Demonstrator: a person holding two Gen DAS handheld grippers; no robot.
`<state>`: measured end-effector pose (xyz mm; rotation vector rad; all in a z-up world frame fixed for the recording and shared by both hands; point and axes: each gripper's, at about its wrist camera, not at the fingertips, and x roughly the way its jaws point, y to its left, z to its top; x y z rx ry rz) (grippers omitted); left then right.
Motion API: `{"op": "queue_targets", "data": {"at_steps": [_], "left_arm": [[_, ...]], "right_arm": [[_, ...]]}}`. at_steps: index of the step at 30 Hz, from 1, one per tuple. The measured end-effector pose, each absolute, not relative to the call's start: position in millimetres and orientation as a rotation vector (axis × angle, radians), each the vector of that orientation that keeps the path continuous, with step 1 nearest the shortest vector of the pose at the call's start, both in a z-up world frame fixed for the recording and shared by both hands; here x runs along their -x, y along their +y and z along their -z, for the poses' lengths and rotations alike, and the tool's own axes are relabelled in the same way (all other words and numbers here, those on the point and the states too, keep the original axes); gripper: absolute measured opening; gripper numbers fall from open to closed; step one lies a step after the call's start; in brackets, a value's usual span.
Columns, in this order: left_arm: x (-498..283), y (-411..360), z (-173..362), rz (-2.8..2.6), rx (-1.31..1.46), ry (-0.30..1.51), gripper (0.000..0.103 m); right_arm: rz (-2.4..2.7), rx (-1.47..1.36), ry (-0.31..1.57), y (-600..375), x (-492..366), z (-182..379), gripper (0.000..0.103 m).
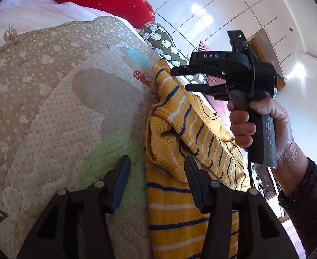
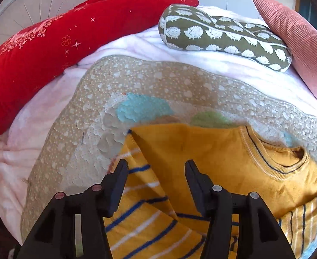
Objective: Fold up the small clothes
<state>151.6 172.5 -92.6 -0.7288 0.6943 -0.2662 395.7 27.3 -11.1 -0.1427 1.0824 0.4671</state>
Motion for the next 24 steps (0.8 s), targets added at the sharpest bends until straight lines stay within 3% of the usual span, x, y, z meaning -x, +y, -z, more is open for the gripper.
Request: {"op": "queue_targets", "data": {"at_steps": [2, 3, 4, 5, 6, 13, 16, 19, 24], "left_arm": [[-152, 172, 92, 0.264, 0.727, 0.695, 0.051], [-152, 172, 92, 0.262, 0.725, 0.696, 0.051], [-152, 172, 92, 0.260, 0.722, 0.697, 0.051], [-152, 171, 91, 0.257, 0.719, 0.697, 0.051], [-153, 171, 91, 0.254, 0.717, 0.698, 0.051], [-152, 170, 91, 0.245, 0.707, 0.703, 0.051], [-153, 169, 92, 0.241, 0.704, 0.708, 0.051], [-154, 167, 92, 0.235, 0.698, 0.715, 0.051], [-157, 164, 92, 0.235, 0.697, 0.727, 0.051]], "right_arm": [[-0.470, 0.138, 1.113, 26, -395, 25, 0.058], [-0.476, 0.135, 1.132, 28, -395, 32, 0.053], [-0.494, 0.138, 1.155, 33, -394, 38, 0.013], [-0.525, 0.149, 1.178, 41, -393, 41, 0.005], [-0.524, 0.174, 1.161, 50, -390, 39, 0.004], [-0.534, 0.296, 1.056, 114, -382, 24, 0.006], [-0.564, 0.350, 1.035, 112, -371, 10, 0.022], [-0.535, 0.253, 0.977, 52, -357, -24, 0.043], [-0.340, 0.063, 0.969, -119, -326, -49, 0.047]]}}
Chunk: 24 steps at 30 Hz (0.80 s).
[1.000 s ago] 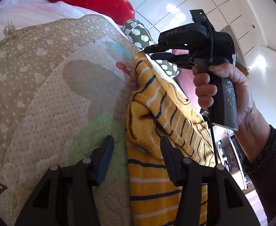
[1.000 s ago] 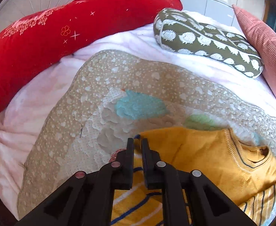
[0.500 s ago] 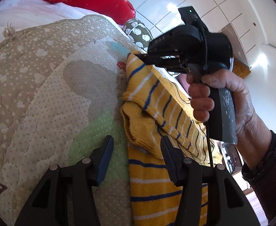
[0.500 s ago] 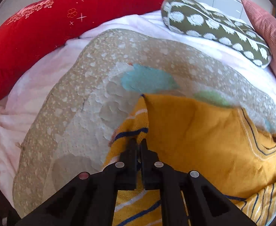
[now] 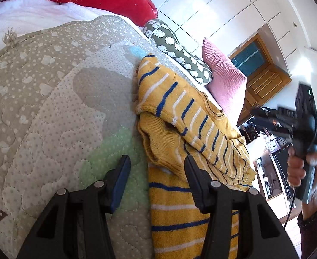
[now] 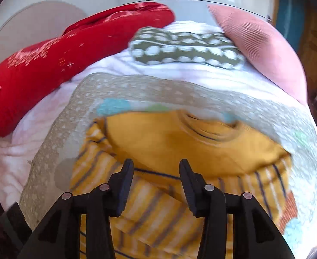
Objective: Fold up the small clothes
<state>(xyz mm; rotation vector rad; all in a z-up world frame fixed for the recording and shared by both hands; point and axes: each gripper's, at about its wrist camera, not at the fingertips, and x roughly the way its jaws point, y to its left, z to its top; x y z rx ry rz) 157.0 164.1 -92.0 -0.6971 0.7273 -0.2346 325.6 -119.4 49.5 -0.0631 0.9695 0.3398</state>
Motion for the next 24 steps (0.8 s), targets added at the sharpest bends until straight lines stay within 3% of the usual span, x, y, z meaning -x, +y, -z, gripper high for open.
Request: {"op": "queue_targets", "data": {"at_steps": [5, 8, 14, 19, 20, 21, 22, 24], "left_arm": [[-169, 162, 83, 0.232, 0.669, 0.829, 0.053], [-164, 160, 61, 0.200, 0.649, 0.866, 0.053], [-145, 147, 7, 0.178, 0.637, 0.785, 0.063], [-158, 112, 4, 0.186, 0.546, 0.847, 0.065], [-164, 107, 7, 0.178, 0.535, 0.863, 0.065], [-170, 103, 11, 0.175, 0.534, 0.878, 0.065], [-175, 101, 14, 0.175, 0.541, 0.889, 0.065], [-182, 100, 15, 0.176, 0.567, 0.899, 0.065]], "right_arm": [[-0.109, -0.098, 0.981, -289, -292, -44, 0.047], [-0.096, -0.192, 0.995, -340, -274, -32, 0.047], [-0.226, -0.323, 1.040, -338, -276, 10, 0.047], [-0.325, -0.380, 1.107, -299, -282, 38, 0.047], [-0.313, -0.333, 1.122, -289, -283, 42, 0.042], [-0.304, -0.279, 1.131, -280, -284, 43, 0.017], [-0.304, -0.228, 1.132, -273, -285, 39, 0.012], [-0.310, -0.177, 1.057, -268, -283, 17, 0.011]]}}
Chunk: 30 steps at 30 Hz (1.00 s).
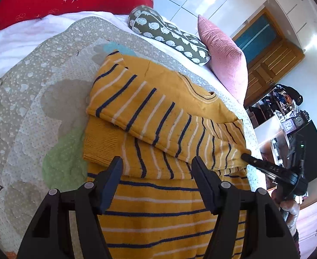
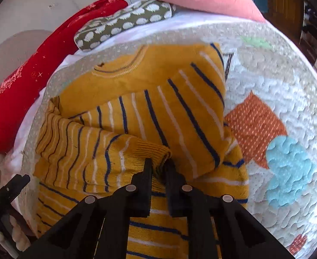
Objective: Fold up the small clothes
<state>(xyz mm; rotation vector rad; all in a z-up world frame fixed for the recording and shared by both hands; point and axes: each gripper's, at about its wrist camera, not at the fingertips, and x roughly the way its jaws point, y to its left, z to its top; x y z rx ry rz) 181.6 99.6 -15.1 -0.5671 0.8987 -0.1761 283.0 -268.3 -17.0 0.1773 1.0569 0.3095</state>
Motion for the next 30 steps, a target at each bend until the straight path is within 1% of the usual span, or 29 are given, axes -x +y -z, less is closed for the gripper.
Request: {"op": "queue_targets", "data": {"at_steps": [4, 5, 7, 8, 9, 10, 11, 13, 14, 15, 16, 17, 23, 24, 25, 26, 30], "left_arm": [[-187, 99, 15, 0.156, 0.565, 0.887, 0.065], [-188, 99, 17, 0.149, 0.555, 0.891, 0.065], [-191, 98, 23, 0.136, 0.544, 0.909, 0.065], [-191, 99, 26, 0.132, 0.543, 0.917, 0.065], [-192, 101, 28, 0.128, 0.543, 0.924, 0.065], [-192, 104, 30, 0.122, 0.547, 0.929, 0.065], [-191, 107, 31, 0.119, 0.551, 0.930, 0.065], [-192, 114, 30, 0.106, 0.545, 0.929, 0.065], [-195, 117, 28, 0.092, 0.533, 0.931, 0.065], [-200, 120, 27, 0.077, 0.515, 0.932, 0.066], [-207, 123, 26, 0.065, 0.492, 0.936, 0.070], [-215, 124, 26, 0.056, 0.472, 0.943, 0.073], [-272, 136, 42, -0.032, 0.431, 1.020, 0.073], [-278, 135, 45, -0.026, 0.425, 1.042, 0.069], [-282, 132, 49, -0.035, 0.403, 1.065, 0.050], [-285, 129, 54, -0.044, 0.380, 1.093, 0.037], [-289, 115, 57, -0.075, 0.305, 1.108, 0.037]], "right_arm": [[-0.332, -0.173, 0.824, -279, -277, -46, 0.008], [-0.321, -0.173, 0.779, -282, -277, -56, 0.008], [-0.263, -0.162, 0.733, -288, -280, -57, 0.009], [-0.204, -0.126, 0.741, -291, -286, -48, 0.010], [-0.138, -0.073, 0.780, -294, -293, -34, 0.016], [-0.091, -0.035, 0.849, -298, -301, -17, 0.018], [-0.075, -0.049, 0.913, -308, -304, -3, 0.018], [-0.088, -0.204, 0.951, -336, -299, 14, 0.020], [-0.090, -0.281, 0.954, -351, -294, 19, 0.022], [-0.088, -0.333, 0.959, -361, -289, 23, 0.031], [-0.087, -0.363, 0.958, -369, -285, 26, 0.037], [-0.080, -0.377, 0.951, -376, -281, 29, 0.038], [-0.075, -0.453, 0.915, -398, -268, 30, 0.038], [-0.098, -0.462, 0.908, -395, -270, 27, 0.038], [-0.118, -0.462, 0.903, -391, -274, 24, 0.038], [-0.127, -0.452, 0.899, -386, -277, 22, 0.038], [-0.183, -0.401, 0.899, -354, -294, 18, 0.038]]}}
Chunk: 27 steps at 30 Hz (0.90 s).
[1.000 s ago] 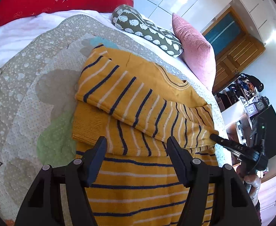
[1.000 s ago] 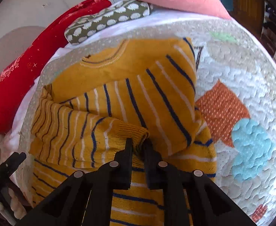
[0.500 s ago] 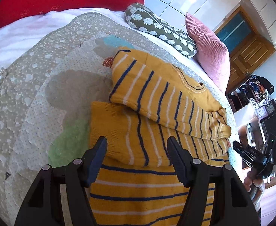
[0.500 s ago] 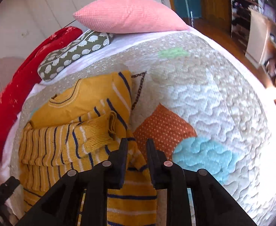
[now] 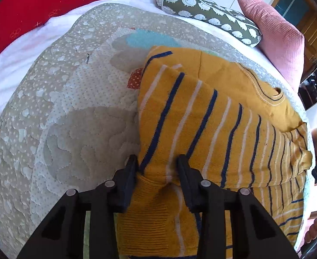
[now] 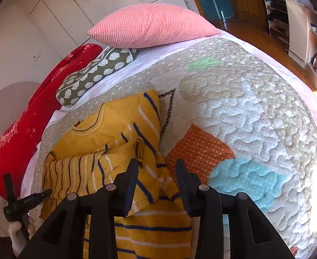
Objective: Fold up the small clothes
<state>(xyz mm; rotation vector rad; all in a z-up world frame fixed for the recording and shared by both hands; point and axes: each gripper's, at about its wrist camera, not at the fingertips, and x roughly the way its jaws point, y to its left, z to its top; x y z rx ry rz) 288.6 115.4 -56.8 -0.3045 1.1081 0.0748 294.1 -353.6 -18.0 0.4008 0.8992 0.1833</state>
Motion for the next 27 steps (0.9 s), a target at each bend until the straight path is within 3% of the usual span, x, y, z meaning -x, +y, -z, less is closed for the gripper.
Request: {"op": "queue_targets", "data": {"at_steps": [3, 5, 6, 9, 12, 18, 21, 23, 27], "left_arm": [[-288, 113, 55, -0.092, 0.290, 1.103, 0.037], [-286, 117, 55, -0.083, 0.318, 1.098, 0.038], [-284, 120, 54, -0.072, 0.341, 1.096, 0.038], [-265, 129, 43, -0.040, 0.392, 1.072, 0.038], [-240, 136, 34, -0.016, 0.401, 1.052, 0.041], [-189, 138, 39, 0.011, 0.451, 1.043, 0.043], [-164, 132, 43, -0.010, 0.439, 1.045, 0.050], [-145, 131, 46, -0.006, 0.453, 1.046, 0.059], [-117, 130, 56, 0.026, 0.490, 1.071, 0.060]], "right_arm": [[-0.278, -0.371, 0.955, -327, -309, 28, 0.024], [-0.238, -0.329, 1.011, -320, -319, 43, 0.023], [-0.191, -0.317, 1.043, -323, -325, 53, 0.011], [-0.152, -0.443, 1.035, -345, -324, 56, 0.009], [-0.028, -0.318, 0.961, -351, -304, 36, 0.018], [-0.128, -0.342, 0.925, -355, -285, 15, 0.020], [-0.152, -0.353, 0.935, -346, -279, 10, 0.020], [-0.193, -0.346, 0.949, -338, -265, 11, 0.020], [-0.217, -0.339, 0.957, -339, -214, 27, 0.044]]}}
